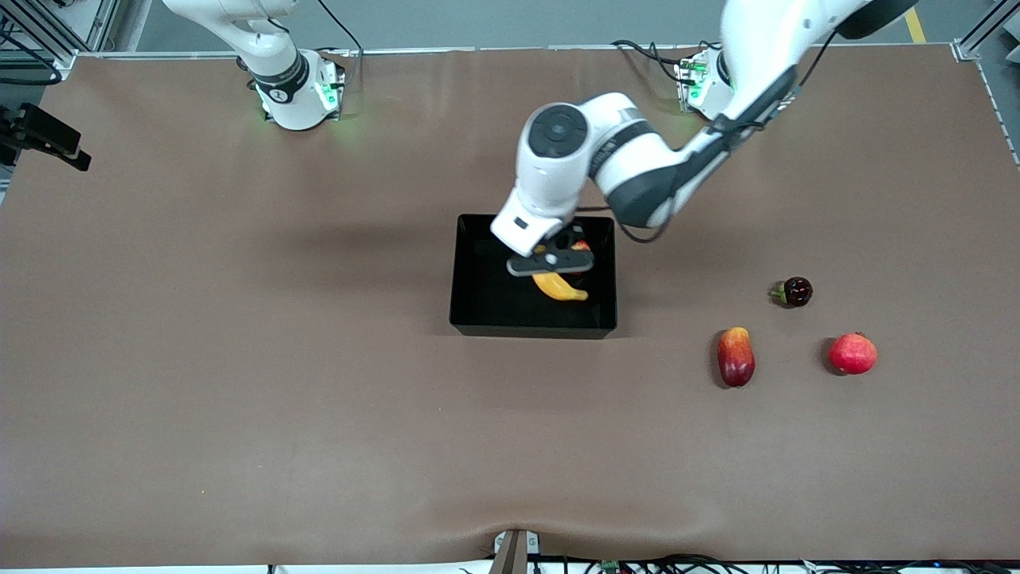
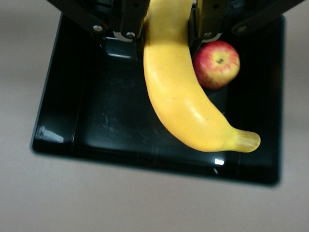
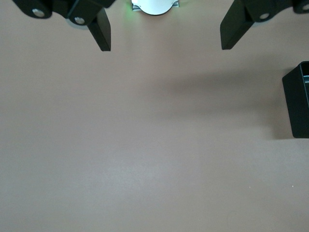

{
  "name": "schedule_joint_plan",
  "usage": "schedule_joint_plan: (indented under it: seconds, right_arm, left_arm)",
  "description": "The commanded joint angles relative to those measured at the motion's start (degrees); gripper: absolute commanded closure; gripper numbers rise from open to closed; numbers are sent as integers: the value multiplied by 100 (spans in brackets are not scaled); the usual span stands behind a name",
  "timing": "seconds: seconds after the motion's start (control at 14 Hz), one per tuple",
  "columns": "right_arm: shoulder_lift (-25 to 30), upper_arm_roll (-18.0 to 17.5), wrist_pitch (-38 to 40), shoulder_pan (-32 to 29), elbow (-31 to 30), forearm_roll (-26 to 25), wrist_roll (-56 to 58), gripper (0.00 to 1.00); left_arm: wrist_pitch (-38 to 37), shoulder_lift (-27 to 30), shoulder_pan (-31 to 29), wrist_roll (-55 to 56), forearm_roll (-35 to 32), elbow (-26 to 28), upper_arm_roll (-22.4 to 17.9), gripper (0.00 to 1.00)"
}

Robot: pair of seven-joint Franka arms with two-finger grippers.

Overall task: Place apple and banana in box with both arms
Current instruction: 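Carry the banana over the box with the left gripper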

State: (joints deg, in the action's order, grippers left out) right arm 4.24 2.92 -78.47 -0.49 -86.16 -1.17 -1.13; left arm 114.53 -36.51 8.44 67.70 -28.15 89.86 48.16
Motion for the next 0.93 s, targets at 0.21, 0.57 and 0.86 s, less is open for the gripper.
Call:
schedule_joint_plan:
  seconds: [0.21, 0.57, 0.86]
  right_arm:
    - [50, 24, 68, 5, 20, 90, 8, 0]
    - [50, 24, 68, 5, 20, 90, 8, 0]
    - [50, 24, 60, 14, 20, 90, 8, 0]
  left_arm:
    - [-27, -225, 1684, 436, -121, -601, -1341, 100]
    - [657, -453, 2408, 692, -121, -663, -2231, 100]
    - [1352, -629, 2565, 674, -129, -663, -2565, 100]
